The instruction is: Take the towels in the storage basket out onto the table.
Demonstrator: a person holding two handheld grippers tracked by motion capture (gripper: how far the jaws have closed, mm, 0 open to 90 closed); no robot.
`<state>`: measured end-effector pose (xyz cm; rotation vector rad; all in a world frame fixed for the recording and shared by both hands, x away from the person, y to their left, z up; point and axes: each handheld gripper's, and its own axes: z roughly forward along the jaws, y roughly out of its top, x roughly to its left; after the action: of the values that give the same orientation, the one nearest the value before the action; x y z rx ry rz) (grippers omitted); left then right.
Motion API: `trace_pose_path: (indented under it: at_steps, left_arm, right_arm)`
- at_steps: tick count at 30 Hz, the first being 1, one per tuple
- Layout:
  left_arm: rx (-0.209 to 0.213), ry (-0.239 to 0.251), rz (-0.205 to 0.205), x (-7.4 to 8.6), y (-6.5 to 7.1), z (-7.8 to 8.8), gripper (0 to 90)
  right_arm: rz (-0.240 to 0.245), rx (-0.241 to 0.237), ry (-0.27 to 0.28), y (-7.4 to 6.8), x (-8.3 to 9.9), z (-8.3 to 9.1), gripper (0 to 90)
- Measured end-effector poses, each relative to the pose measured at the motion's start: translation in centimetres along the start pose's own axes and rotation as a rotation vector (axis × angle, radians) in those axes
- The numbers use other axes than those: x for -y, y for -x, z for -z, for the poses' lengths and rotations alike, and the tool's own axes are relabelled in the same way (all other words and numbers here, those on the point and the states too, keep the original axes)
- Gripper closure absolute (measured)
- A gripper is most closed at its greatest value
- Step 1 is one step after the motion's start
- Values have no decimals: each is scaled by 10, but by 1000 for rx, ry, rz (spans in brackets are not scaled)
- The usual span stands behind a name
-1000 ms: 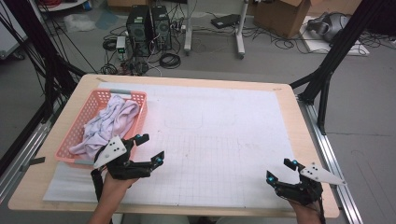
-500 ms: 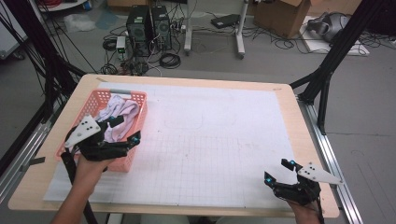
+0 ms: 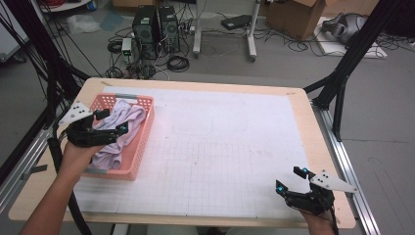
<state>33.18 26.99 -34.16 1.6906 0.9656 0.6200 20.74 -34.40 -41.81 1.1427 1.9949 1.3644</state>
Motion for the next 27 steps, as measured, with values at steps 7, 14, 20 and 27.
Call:
trace_pose_path:
  at_steps: [7, 14, 20, 27]
  left_arm:
    - [-56, -97, 30, 7, -25, -17, 157]
    - [-97, -214, 52, 18, -43, -34, 157]
    - [-130, -358, 60, 31, -54, -48, 166]
    - [-138, -576, 50, 46, -57, -62, 85]
  right_arm:
    - [0, 2, -4, 2, 1, 0, 145]
    - [-4, 3, -11, 1, 1, -1, 145]
    - [-3, 1, -12, 2, 1, -1, 145]
    - [-9, -3, -17, 2, 2, -2, 146]
